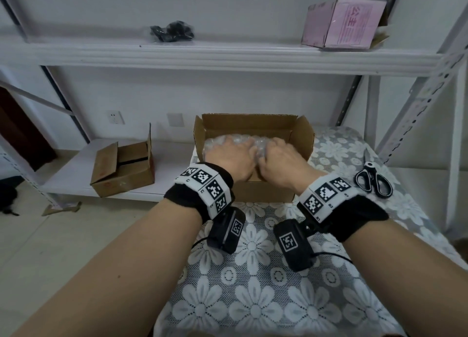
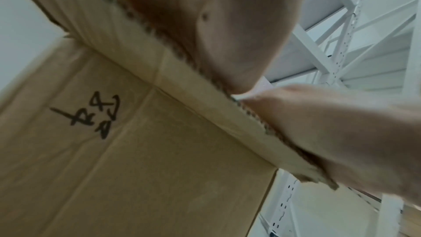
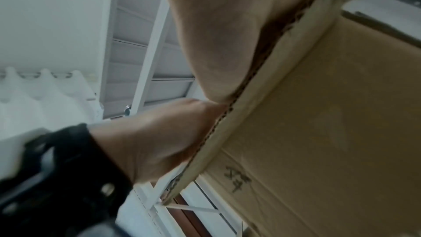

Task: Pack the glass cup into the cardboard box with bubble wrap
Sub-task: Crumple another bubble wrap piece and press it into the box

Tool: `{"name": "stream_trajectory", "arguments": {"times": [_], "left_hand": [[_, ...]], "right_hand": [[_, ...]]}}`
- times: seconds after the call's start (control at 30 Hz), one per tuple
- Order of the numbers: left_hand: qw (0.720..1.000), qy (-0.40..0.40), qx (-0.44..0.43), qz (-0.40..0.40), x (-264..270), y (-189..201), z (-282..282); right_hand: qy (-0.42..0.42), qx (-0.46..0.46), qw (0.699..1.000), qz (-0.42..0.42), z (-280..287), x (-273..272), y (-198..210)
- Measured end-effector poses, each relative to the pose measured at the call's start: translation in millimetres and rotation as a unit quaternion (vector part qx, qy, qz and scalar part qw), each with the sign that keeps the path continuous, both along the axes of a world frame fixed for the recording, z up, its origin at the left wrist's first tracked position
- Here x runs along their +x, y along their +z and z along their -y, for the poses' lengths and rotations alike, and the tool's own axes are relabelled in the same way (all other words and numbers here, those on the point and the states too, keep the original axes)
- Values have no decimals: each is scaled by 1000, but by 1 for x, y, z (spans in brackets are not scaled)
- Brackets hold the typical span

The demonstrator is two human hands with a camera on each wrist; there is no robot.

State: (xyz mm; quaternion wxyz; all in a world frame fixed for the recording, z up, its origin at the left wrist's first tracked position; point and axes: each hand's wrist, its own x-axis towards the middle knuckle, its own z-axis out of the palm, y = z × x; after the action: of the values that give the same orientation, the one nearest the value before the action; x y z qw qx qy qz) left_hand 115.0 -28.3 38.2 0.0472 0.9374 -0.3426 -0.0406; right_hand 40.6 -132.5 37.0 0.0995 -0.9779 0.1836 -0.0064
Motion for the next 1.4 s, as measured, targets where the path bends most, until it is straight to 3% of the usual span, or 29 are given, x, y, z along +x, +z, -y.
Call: {"name": "stream_trajectory", "arguments": {"times": [0.1,0.17,0.37,0.5,0.7,0.83,1.03,1.4], "left_hand": [[993,10,-32,111,4,-6,-5],[991,24,-7,128,3,-13,-5],[997,18,25,-65,27,-13,0],[991,5,42,-127,16,5,-4],[986,-16,65,-152,25,3,-5],[984,17,59,-165,35,-1,2],[988,-8,52,-144,24,-2,-4],[989,18,50,-139,28,-8,0]], "right_hand": [[16,-23,1000,-4,-5,0,-11],[11,-32,999,-30,-4,4,-14],[15,-43,996,-81,4,15,-11],[31,-51,994,-96,6,13,-6],[33,-48,992,-111,4,14,-4],[25,-35,992,-116,9,24,1],[28,-35,993,-106,5,14,-4],[20,-13,994,-111,6,18,-2]]}}
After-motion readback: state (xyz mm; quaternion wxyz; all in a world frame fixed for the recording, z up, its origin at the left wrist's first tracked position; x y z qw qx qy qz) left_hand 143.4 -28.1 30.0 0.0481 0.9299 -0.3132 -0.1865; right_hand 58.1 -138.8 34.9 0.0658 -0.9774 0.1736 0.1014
